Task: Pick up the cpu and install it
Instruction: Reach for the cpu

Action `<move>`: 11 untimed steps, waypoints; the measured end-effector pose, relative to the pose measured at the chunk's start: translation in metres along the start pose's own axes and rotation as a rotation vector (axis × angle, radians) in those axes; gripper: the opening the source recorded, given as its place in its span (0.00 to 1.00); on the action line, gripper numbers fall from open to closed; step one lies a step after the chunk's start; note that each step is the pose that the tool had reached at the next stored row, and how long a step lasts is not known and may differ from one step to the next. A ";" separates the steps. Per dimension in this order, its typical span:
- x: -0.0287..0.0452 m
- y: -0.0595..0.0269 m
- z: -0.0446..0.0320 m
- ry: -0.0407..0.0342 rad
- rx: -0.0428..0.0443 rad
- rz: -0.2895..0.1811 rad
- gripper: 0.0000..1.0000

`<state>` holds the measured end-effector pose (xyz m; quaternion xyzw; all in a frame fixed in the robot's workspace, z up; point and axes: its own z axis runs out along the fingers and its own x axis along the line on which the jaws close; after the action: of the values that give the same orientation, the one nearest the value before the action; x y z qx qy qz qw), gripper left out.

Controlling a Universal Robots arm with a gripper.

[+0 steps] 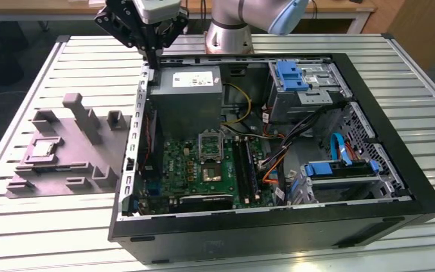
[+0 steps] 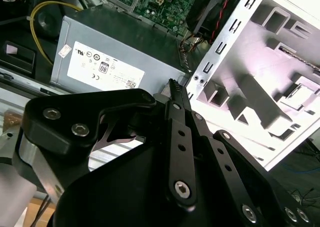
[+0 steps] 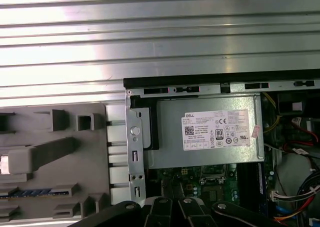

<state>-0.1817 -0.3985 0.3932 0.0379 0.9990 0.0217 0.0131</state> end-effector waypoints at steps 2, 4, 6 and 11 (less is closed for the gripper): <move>0.0005 -0.0001 0.0000 0.0000 0.0000 0.000 0.11; 0.0010 -0.0001 0.0000 0.0000 0.0000 0.000 0.11; 0.0014 -0.0001 0.0000 0.0000 0.0000 0.000 0.11; 0.0026 -0.0002 -0.0001 0.0000 0.0001 0.000 0.11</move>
<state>-0.1843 -0.3985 0.3932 0.0379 0.9990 0.0217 0.0131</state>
